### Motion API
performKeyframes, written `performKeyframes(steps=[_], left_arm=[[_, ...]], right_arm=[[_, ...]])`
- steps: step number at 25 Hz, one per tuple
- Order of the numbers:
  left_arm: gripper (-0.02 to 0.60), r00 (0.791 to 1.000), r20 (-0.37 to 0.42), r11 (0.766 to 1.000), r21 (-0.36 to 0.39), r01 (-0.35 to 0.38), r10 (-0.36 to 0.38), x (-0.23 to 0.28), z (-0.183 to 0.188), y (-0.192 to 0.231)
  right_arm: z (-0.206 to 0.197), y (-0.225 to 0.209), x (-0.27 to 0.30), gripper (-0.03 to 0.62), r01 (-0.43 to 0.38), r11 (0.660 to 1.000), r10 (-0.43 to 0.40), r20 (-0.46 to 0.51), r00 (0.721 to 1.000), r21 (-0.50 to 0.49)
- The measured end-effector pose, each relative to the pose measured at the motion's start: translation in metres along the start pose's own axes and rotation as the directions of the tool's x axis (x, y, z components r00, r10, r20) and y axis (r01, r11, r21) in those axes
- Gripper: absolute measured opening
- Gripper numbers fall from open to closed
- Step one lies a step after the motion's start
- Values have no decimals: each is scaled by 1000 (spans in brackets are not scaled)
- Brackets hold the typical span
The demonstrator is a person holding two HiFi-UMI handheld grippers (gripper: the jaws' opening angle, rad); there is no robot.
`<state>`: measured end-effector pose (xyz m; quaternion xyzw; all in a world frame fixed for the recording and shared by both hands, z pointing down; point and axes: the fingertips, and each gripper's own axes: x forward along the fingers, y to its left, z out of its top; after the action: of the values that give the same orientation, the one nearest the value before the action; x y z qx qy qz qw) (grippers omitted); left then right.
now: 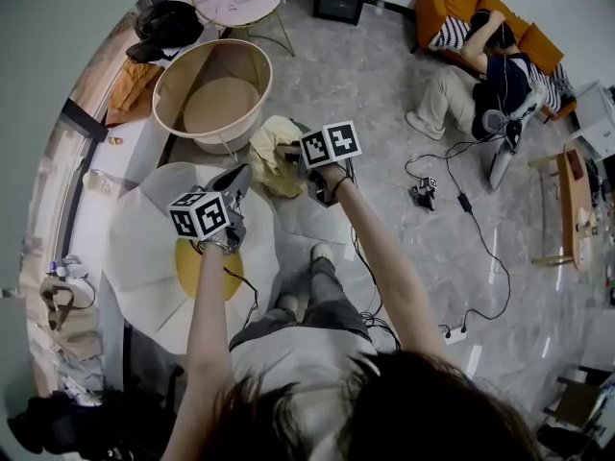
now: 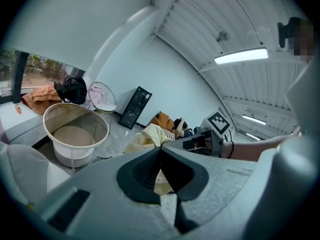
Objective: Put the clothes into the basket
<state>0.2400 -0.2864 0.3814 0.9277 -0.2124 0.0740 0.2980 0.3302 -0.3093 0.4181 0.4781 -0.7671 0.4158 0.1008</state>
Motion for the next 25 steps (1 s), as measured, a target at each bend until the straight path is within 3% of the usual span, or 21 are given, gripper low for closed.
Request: performKeyframes(steps=[19, 25], left_arm=[[11, 987, 96, 990, -72, -120, 126, 97, 35, 9], [11, 984, 92, 986, -84, -143, 151, 109, 37, 18]], right_arm=[[60, -76, 9, 71, -101, 992, 91, -127, 988, -74], [68, -93, 21, 71, -85, 992, 69, -153, 986, -97]])
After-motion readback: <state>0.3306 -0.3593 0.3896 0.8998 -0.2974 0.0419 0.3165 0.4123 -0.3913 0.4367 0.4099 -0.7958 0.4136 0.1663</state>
